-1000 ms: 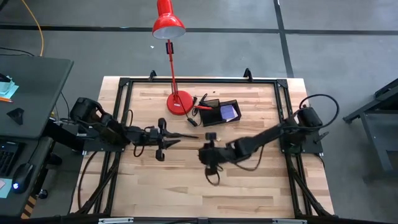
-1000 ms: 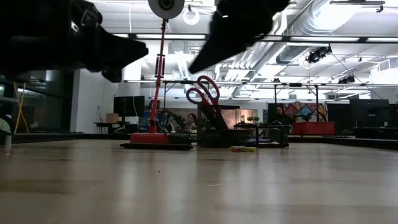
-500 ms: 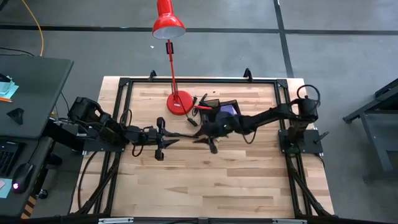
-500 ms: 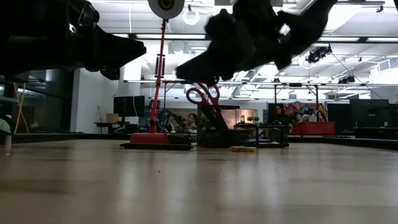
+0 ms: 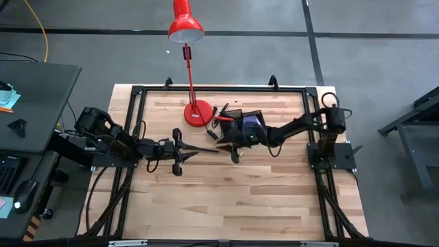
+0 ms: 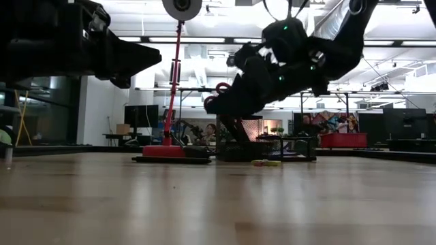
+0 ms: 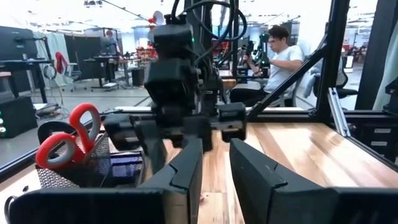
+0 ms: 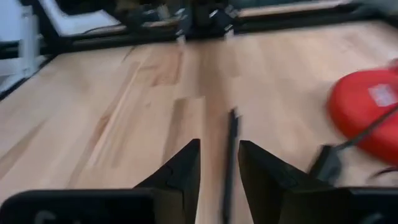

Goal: Pick and place office supplies into organizer
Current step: Put the black pen into the black desk organizer

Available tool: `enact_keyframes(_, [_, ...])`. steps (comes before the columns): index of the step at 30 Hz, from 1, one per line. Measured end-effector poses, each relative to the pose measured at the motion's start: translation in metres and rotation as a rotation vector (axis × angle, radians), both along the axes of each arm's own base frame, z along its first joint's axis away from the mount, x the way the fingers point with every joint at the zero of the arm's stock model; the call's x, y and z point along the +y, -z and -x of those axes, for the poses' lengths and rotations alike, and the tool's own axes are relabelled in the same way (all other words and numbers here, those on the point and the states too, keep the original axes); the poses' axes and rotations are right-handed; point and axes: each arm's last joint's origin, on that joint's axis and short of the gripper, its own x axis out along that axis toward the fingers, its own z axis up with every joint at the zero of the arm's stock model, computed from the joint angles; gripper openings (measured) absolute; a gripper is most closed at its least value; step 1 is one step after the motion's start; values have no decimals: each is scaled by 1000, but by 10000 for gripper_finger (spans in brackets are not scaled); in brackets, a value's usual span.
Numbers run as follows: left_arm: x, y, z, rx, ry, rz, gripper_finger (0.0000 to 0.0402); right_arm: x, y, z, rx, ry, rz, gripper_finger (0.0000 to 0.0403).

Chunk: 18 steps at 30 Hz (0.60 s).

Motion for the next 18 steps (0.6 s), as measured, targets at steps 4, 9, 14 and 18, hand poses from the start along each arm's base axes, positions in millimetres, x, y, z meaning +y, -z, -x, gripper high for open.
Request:
enact_keyframes(4, [0,0,0,2,-12,-5,74,1,13,-8,14,-37,-39,122])
enact_keyframes(9, [1,0,0,4,-17,-6,74,1,27,-20,11,18,-36,161])
enact_keyframes(14, [0,0,0,6,-17,-6,74,0,43,-29,45,22,-38,195])
enact_keyframes(18, [1,1,0,7,-17,-6,74,0,50,-35,34,27,-26,203])
